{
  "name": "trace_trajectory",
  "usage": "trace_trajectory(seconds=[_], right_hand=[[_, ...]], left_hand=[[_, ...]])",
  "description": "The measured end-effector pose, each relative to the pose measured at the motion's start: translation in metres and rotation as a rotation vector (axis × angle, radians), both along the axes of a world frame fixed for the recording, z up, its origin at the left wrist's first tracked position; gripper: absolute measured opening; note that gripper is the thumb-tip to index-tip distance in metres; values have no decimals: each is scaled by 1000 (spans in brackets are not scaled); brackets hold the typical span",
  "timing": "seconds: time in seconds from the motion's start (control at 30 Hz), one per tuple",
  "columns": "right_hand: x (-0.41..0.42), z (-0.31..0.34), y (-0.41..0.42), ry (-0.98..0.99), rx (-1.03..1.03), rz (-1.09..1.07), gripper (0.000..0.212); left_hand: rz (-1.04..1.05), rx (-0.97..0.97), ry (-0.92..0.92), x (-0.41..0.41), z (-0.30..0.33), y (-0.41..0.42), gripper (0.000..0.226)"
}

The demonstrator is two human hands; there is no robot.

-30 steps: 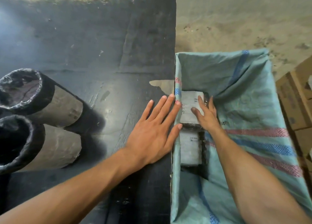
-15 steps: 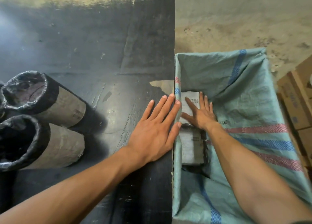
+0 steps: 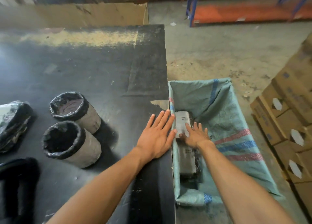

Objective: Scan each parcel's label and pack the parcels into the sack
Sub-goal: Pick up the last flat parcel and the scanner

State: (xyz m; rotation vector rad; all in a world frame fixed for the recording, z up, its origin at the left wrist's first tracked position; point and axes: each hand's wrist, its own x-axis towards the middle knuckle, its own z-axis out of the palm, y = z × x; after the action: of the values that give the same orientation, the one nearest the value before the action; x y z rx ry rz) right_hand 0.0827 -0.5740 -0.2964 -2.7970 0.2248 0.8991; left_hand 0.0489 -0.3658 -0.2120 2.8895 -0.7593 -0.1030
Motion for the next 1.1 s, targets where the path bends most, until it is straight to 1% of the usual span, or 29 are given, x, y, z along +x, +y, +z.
trace_trajectory(seconds=[0.2, 0.33, 0.43, 0.5, 0.57, 0.67, 0.8, 0.87, 0.97, 1.03, 1.1], right_hand=[[-54, 45, 9, -57, 15, -71, 76], [-86, 70, 27, -59, -9, -111, 75], [-106, 91, 38, -98, 22, -156, 74], [-115, 105, 44, -148, 41, -185, 72], [-118, 120, 51, -184, 63, -219, 74], [-119, 147, 69, -301, 78, -274, 76], [-112, 191, 109, -542, 75, -330, 69], [-105, 215, 135, -645, 87, -337, 65], [-94, 250, 179, -778, 108, -296, 57], [-87, 270, 213, -850, 136, -254, 53], [-81, 284, 246, -878, 153, -195, 52]], left_hand=[[-3, -34, 46, 0, 2, 1, 63], [-7, -50, 164, -3, 13, 2, 65], [-37, -103, 274, -8, 30, 11, 67], [-52, -143, 333, -13, 45, 23, 60], [-46, -201, 346, -15, 62, 39, 52], [-37, -318, 265, -19, 90, 68, 48], [-69, -582, 109, -22, 140, 114, 34], [-81, -665, 39, -19, 166, 142, 32], [-61, -699, -70, -9, 195, 192, 32], [0, -707, -122, 0, 205, 231, 30], [76, -686, -137, 9, 210, 272, 33]])
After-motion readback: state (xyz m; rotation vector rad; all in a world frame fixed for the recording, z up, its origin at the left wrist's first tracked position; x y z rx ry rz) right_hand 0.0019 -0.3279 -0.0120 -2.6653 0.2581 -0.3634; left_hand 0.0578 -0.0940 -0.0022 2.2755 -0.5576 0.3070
